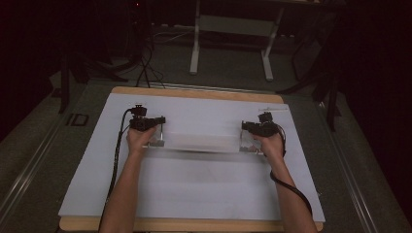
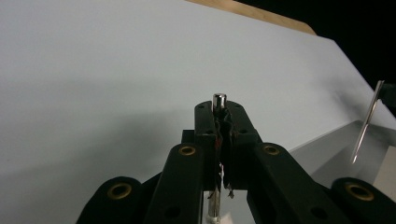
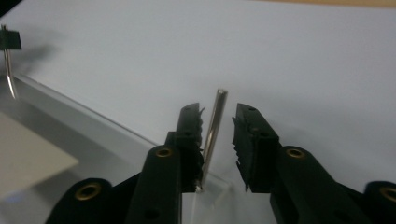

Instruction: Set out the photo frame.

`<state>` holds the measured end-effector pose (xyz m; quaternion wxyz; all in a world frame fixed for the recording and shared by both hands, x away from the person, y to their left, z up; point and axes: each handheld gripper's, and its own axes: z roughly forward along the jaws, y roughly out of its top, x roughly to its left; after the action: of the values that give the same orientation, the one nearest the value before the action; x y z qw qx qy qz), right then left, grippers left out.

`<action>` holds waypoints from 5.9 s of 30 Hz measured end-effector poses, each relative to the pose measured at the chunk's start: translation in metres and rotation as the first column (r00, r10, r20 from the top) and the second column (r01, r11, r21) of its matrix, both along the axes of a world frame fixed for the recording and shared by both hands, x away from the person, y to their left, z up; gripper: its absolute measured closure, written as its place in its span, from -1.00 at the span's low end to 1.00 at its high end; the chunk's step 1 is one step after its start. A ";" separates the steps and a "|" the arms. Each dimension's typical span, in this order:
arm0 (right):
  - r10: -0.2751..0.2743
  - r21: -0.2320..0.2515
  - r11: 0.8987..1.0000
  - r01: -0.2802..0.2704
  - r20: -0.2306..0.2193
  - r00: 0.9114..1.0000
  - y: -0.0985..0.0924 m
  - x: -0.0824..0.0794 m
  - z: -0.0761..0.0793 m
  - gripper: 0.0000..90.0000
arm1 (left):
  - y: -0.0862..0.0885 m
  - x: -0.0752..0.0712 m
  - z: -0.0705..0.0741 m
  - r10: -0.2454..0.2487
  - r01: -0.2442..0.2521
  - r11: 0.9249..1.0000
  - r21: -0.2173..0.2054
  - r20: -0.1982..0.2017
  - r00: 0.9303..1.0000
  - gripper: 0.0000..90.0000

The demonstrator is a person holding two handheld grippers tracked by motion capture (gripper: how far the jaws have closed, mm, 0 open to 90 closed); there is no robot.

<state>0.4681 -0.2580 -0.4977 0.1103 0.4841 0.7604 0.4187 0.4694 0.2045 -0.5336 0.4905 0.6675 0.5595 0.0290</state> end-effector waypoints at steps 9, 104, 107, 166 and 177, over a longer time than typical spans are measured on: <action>0.032 -0.031 0.999 -0.029 0.081 0.996 -0.010 -0.032 0.010 0.62 | 0.000 0.002 -0.001 0.006 -0.006 1.000 -0.013 -0.011 1.000 0.91; 0.296 -0.018 0.952 -0.305 0.305 0.905 -0.004 -0.068 0.029 0.13 | 0.024 -0.061 0.049 -0.093 0.064 0.991 0.121 0.250 0.964 0.42; 0.295 -0.017 0.952 -0.305 0.305 0.905 -0.004 -0.068 0.029 0.12 | 0.026 -0.066 0.050 -0.100 0.068 0.989 0.131 0.259 0.961 0.38; 0.200 0.033 0.975 -0.219 0.296 0.934 0.000 -0.053 0.033 0.09 | -0.003 -0.080 0.059 -0.272 0.155 0.928 0.338 0.332 0.903 -0.08; 0.174 0.039 0.980 -0.194 0.295 0.940 0.001 -0.049 0.035 0.09 | -0.014 -0.069 0.064 -0.272 0.120 0.920 0.374 0.384 0.882 -0.28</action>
<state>0.4192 -0.2565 -0.4631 0.1644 0.3478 0.7633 0.5191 0.4007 0.1909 -0.4698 0.4792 0.7728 0.3530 0.2204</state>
